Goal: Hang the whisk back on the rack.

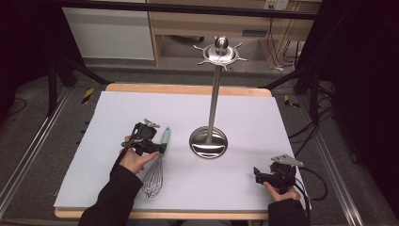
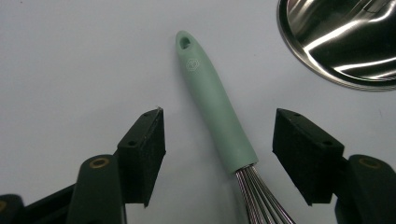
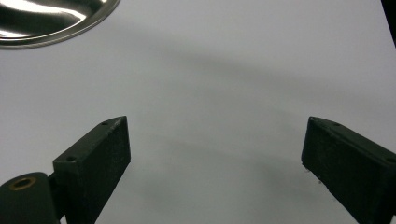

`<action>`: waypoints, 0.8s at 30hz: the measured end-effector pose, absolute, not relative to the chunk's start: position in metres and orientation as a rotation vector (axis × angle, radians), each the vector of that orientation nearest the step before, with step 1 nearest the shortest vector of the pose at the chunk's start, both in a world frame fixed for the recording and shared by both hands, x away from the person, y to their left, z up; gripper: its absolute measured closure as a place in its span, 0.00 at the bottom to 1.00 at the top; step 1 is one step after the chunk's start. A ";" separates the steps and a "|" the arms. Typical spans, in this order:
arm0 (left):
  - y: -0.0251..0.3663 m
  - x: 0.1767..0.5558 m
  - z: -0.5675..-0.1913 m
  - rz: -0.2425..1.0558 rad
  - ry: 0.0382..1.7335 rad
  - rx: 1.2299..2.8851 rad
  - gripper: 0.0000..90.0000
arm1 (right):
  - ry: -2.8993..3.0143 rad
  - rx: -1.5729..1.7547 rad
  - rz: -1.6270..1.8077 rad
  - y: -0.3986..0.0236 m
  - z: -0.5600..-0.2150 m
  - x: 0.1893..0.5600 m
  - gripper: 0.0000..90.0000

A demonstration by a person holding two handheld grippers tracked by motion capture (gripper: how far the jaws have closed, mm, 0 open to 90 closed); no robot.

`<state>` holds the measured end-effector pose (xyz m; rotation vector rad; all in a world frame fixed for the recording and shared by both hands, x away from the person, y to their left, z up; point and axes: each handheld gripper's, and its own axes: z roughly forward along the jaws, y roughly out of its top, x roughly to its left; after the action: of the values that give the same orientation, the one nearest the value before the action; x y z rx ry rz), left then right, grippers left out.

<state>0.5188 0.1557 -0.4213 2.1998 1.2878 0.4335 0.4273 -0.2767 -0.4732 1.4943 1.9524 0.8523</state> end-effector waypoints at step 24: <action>0.148 0.533 -0.445 0.232 1.409 2.251 0.60 | 1.963 1.490 0.844 -0.276 -0.474 0.428 0.09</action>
<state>0.5329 0.1476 -0.4446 2.2506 1.4088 0.2321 0.4279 -0.2758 -0.4739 1.4895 1.9631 0.8442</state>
